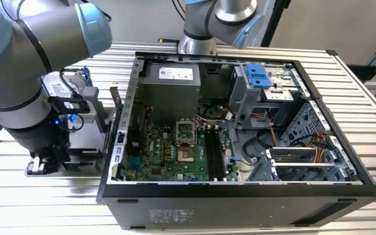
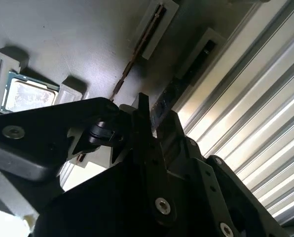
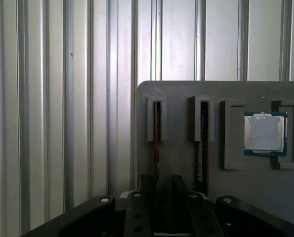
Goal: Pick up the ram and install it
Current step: 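Pick up the ram and move it above insertion slot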
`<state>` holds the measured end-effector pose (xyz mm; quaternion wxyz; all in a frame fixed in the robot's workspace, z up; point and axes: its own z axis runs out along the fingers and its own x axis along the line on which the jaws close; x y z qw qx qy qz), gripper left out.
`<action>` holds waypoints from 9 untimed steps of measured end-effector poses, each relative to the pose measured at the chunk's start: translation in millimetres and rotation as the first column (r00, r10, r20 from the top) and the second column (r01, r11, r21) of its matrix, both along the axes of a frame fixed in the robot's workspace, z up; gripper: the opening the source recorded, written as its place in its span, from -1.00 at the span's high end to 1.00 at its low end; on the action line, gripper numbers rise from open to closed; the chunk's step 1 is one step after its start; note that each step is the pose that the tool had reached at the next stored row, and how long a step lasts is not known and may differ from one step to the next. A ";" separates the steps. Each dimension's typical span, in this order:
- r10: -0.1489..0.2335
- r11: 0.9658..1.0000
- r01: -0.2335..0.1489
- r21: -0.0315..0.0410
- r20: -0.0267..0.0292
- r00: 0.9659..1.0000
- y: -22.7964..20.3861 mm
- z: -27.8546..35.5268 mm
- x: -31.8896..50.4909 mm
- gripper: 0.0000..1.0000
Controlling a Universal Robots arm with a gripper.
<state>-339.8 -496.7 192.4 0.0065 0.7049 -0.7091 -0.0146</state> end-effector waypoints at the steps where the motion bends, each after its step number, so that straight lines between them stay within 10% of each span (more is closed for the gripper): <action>1: 0.000 1.000 0.000 0.000 0.000 1.000 0.0 0.0 0.0 1.00; 9: 0.000 1.000 0.000 0.000 0.000 1.000 0.0 -0.1 0.0 1.00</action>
